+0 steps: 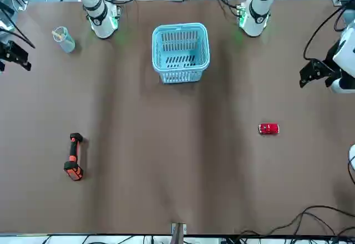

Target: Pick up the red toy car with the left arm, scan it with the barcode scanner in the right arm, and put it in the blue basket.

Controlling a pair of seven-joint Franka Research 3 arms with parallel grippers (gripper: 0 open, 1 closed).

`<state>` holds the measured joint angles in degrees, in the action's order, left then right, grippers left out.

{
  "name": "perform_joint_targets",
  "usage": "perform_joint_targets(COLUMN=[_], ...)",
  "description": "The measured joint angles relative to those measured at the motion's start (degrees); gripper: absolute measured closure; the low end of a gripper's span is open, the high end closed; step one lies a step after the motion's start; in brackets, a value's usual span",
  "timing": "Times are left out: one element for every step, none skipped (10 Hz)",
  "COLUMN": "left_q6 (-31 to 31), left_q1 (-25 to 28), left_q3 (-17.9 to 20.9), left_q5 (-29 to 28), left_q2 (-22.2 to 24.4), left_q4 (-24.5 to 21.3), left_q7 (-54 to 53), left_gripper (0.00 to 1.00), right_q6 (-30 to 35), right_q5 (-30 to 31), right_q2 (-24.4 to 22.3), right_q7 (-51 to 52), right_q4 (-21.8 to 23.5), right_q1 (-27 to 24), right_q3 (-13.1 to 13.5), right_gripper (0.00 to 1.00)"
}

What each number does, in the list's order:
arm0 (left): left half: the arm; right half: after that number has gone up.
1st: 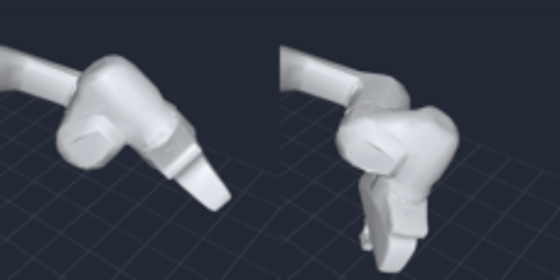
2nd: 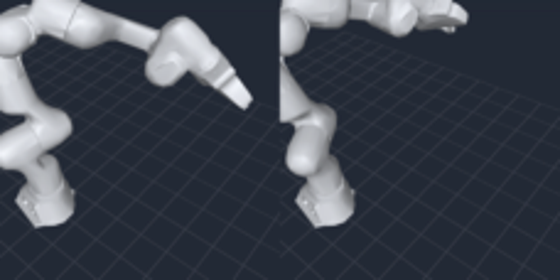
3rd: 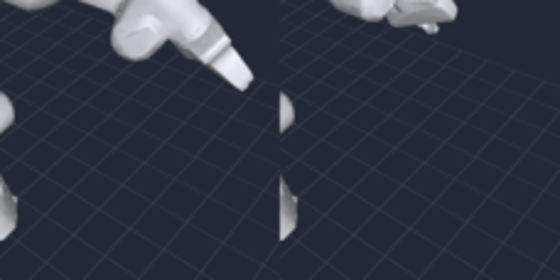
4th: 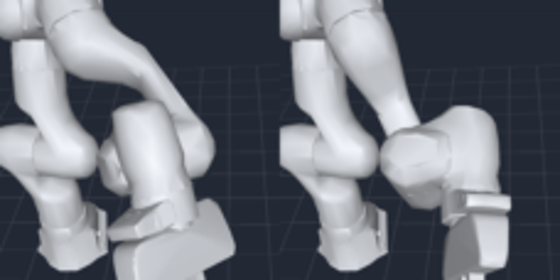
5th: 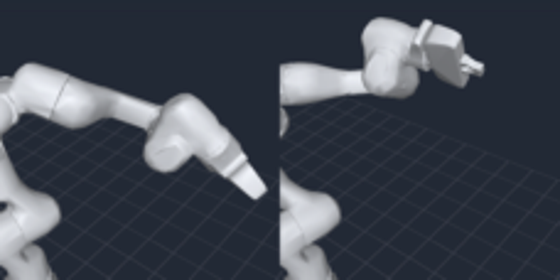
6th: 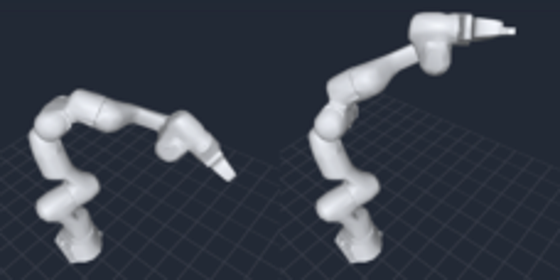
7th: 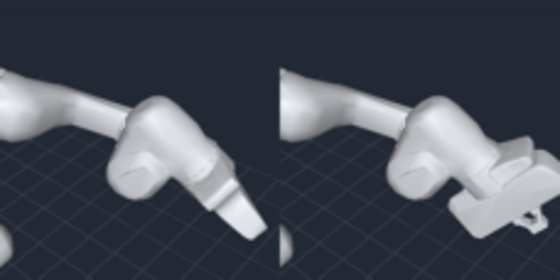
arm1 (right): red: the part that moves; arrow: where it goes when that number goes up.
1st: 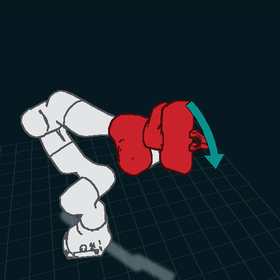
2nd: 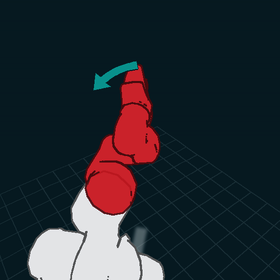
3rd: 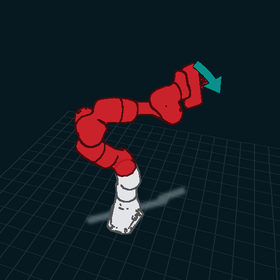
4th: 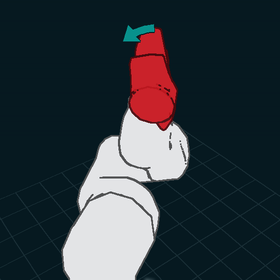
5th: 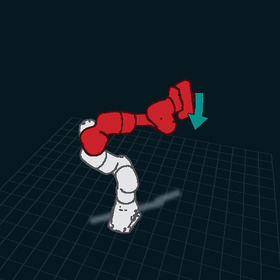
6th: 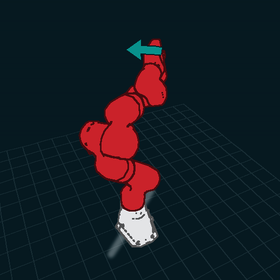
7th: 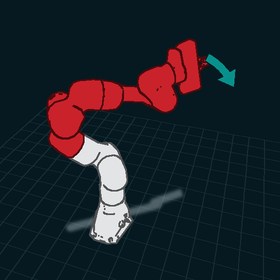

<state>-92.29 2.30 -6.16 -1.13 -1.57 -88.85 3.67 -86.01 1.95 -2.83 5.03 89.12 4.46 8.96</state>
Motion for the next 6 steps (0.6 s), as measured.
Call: perform_joint_targets(left_q6=[0.0,0.0,0.0,0.0,0.0,0.0], left_q1=[0.0,0.0,0.1,0.2,0.4,0.8], left_q3=[0.0,0.0,0.0,0.1,0.2,0.3], left_q5=[0.0,0.0,0.0,0.0,0.0,0.0], left_q2=[0.0,0.0,0.0,0.0,-0.1,-0.2], left_q4=[0.0,0.0,0.0,-0.1,-0.1,-0.1], left_q7=[-0.1,-0.1,-0.1,-0.1,-0.1,-0.1], left_gripper=[0.0,0.0,0.0,0.0,0.02,0.03], right_q6=[0.0,0.0,0.0,0.1,0.1,0.1], right_q5=[0.0,0.0,0.0,0.0,0.0,0.0], right_q2=[0.0,0.0,0.0,0.0,0.0,0.0], right_q7=[-1.0,-2.1,-2.4,-2.5,-2.5,-2.5], right_q4=[0.0,0.0,0.0,0.0,0.0,0.0], right_q1=[-0.1,-0.1,-0.1,-0.1,-0.1,-0.1], right_q3=[0.0,0.0,-0.1,-0.1,-0.1,0.0], right_gripper=[0.0,0.0,0.0,0.0,0.0,0.0])
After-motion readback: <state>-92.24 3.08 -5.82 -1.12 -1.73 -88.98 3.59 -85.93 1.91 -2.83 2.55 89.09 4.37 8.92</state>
